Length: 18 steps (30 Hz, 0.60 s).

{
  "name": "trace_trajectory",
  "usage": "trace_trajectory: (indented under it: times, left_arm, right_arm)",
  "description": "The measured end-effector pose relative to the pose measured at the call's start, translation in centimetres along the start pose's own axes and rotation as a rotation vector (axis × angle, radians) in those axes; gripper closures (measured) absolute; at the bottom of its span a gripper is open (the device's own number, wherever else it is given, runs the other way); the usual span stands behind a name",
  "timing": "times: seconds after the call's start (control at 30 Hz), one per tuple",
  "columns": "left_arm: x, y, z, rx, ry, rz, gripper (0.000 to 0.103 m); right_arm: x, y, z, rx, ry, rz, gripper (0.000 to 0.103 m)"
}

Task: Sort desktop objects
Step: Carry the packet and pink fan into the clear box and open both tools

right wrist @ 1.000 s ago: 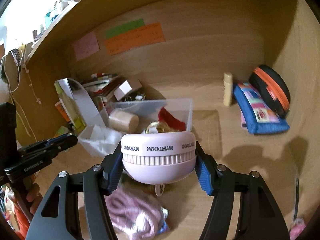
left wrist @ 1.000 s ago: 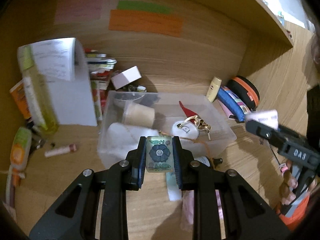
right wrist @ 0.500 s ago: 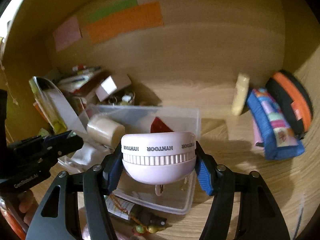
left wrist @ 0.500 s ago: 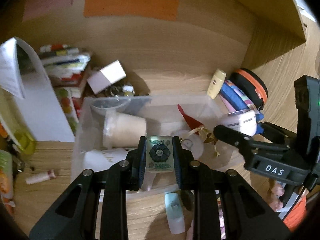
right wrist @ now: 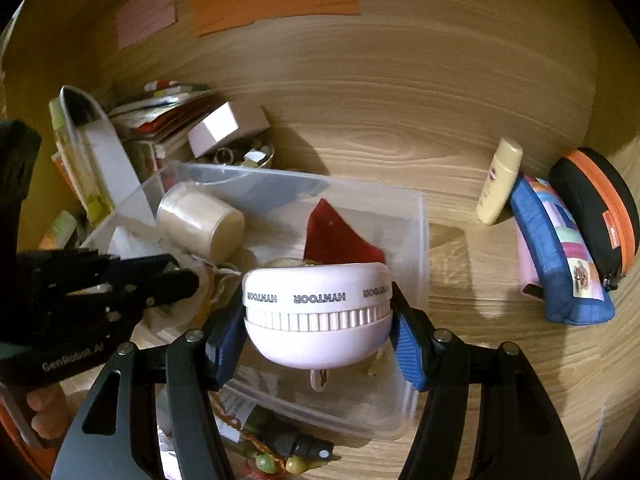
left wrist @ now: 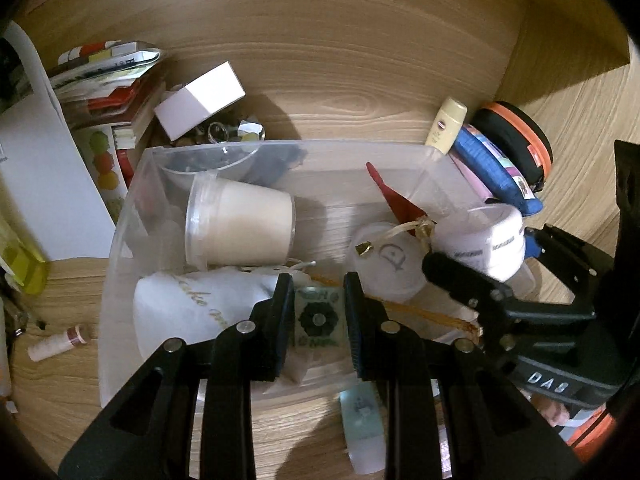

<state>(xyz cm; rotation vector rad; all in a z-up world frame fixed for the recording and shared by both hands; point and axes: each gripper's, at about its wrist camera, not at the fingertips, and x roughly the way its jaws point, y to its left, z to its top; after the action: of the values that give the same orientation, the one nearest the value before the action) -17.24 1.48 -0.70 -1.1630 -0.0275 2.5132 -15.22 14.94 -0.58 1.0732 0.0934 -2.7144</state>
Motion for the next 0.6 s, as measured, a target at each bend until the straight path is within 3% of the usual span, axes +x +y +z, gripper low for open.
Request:
trace_trajectory:
  times: [0.27, 0.5, 0.6]
  left_arm:
    - [0.1, 0.2, 0.1, -0.002, 0.012, -0.02, 0.064]
    - [-0.7, 0.1, 0.0, 0.023, -0.01, 0.021, 0.062]
    - [-1.5, 0.0, 0.1, 0.027, -0.034, 0.032, 0.052]
  right_arm:
    - [0.6, 0.3, -0.2, -0.01, 0.004, -0.009, 0.043]
    - [0.5, 0.4, -0.2, -0.022, 0.001, -0.017, 0.04]
    - [-0.2, 0.2, 0.0, -0.016, -0.012, -0.009, 0.036]
